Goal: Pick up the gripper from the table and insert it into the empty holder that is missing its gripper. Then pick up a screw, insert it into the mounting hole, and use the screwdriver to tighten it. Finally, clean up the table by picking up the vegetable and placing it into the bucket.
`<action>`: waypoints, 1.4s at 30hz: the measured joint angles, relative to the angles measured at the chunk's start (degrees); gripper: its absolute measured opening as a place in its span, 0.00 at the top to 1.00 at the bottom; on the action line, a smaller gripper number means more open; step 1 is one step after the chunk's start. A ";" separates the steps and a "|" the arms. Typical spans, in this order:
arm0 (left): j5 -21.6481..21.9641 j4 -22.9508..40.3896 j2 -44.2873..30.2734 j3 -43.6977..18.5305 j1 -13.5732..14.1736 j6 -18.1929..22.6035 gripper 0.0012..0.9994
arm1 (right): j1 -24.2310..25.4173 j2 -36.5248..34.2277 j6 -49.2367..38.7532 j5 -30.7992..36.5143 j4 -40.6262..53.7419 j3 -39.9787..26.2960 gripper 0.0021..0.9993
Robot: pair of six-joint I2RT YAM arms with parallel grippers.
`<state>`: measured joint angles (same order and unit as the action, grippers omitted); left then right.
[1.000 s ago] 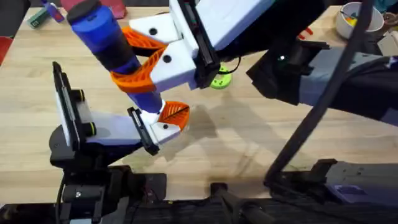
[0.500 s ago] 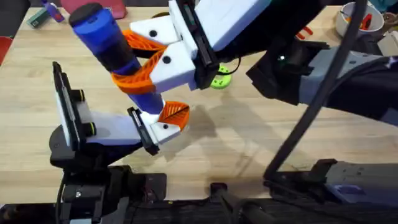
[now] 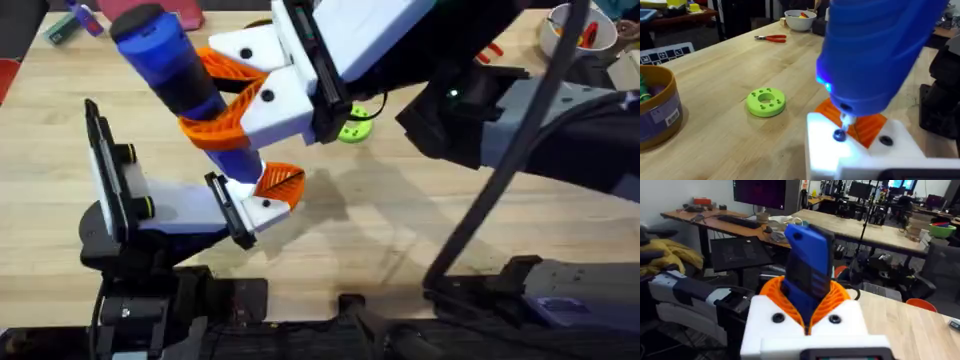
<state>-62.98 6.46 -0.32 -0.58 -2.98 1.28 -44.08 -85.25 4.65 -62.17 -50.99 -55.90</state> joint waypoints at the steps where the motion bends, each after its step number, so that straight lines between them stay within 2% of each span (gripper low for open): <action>1: 0.00 0.00 0.00 0.00 0.00 0.00 0.99 | -0.07 0.00 -0.01 0.02 -0.03 0.00 0.98; 42: -0.01 0.00 0.00 0.00 0.00 0.00 0.99 | -0.54 0.00 -1.33 1.31 1.25 0.01 0.98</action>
<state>-62.99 6.46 -0.32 -0.58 -2.98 1.28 -44.62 -85.25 3.32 -60.86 -49.74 -55.89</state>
